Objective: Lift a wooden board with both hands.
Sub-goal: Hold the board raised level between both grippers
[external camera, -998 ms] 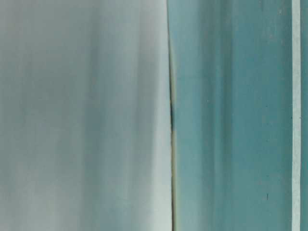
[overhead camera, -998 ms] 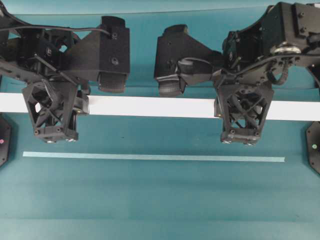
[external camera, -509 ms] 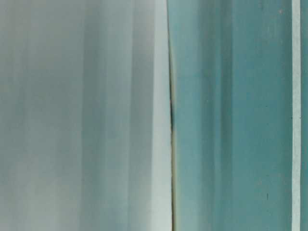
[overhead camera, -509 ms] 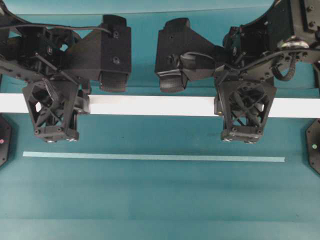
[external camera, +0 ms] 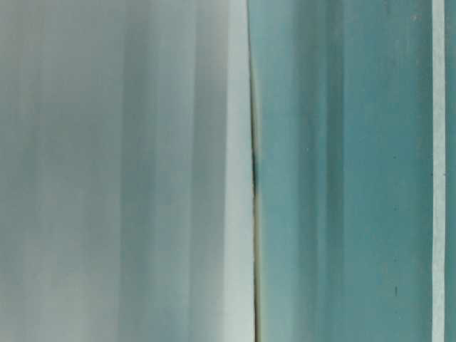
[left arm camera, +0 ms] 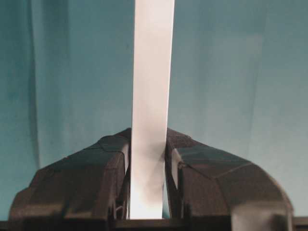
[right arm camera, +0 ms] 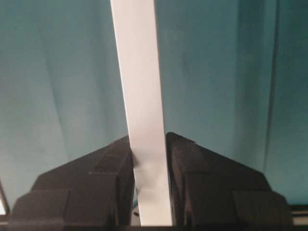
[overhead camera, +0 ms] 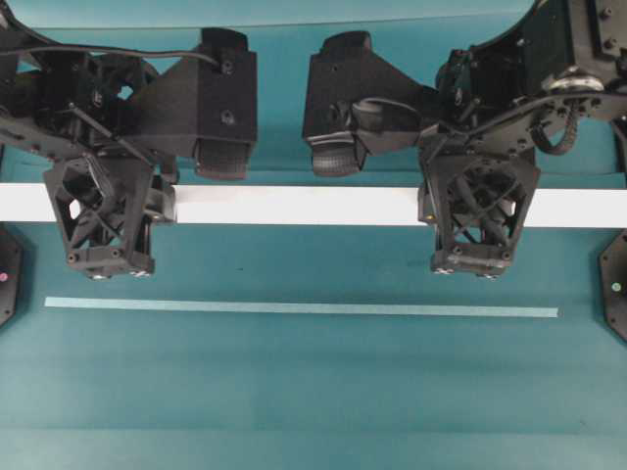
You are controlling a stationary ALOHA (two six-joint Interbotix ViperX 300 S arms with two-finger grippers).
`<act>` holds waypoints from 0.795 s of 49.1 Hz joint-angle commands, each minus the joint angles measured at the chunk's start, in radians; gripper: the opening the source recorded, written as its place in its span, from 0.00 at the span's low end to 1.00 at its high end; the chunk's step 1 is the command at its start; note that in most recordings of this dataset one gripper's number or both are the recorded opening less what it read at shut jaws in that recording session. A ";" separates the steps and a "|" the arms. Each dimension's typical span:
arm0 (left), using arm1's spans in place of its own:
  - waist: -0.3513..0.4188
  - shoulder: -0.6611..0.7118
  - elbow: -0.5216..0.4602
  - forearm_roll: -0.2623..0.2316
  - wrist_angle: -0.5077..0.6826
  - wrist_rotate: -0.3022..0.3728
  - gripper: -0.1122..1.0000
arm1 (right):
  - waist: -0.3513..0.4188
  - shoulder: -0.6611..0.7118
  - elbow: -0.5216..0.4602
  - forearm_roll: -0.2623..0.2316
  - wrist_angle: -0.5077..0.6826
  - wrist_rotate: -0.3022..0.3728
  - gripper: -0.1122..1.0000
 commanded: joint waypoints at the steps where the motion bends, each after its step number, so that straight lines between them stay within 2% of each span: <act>1: 0.000 -0.003 -0.038 0.002 -0.020 -0.006 0.25 | -0.003 0.009 -0.020 -0.003 -0.028 0.014 0.29; 9: 0.002 -0.003 -0.011 0.002 -0.029 -0.008 0.25 | -0.002 0.009 0.008 -0.008 -0.029 0.011 0.29; 18: 0.002 -0.008 0.084 0.002 -0.084 -0.009 0.25 | -0.003 0.002 0.080 -0.025 -0.072 0.009 0.29; 28: 0.002 -0.015 0.235 0.005 -0.232 -0.037 0.25 | -0.003 -0.015 0.202 -0.025 -0.172 -0.002 0.29; 39: 0.002 -0.018 0.362 0.002 -0.310 -0.032 0.25 | 0.000 -0.020 0.391 -0.025 -0.325 -0.008 0.29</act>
